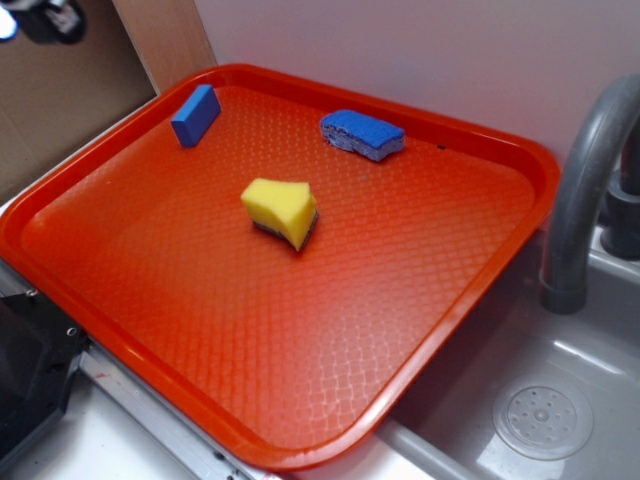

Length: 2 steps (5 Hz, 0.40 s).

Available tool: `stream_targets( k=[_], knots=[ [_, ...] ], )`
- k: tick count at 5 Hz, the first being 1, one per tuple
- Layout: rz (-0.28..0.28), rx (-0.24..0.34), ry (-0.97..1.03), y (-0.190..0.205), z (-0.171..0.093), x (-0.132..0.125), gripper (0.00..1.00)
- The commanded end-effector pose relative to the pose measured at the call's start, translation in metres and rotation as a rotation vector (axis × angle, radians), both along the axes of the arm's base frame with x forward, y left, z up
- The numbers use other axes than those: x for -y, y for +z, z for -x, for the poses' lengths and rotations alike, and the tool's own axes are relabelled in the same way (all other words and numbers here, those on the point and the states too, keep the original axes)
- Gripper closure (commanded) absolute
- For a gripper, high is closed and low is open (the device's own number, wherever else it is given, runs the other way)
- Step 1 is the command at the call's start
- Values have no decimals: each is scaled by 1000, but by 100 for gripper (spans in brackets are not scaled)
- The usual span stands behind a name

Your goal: Grab the blue block.

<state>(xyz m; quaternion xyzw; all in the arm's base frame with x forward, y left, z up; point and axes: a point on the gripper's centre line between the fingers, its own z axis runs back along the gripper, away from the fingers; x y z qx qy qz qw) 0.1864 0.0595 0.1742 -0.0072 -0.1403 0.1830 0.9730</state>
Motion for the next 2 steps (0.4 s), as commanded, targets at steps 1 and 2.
stream_targets(
  k=[1,2],
  knots=[
    [-50,75,142,-43,-45,-47,0],
    [-79,97,200,-62,-61,-54,0]
  ],
)
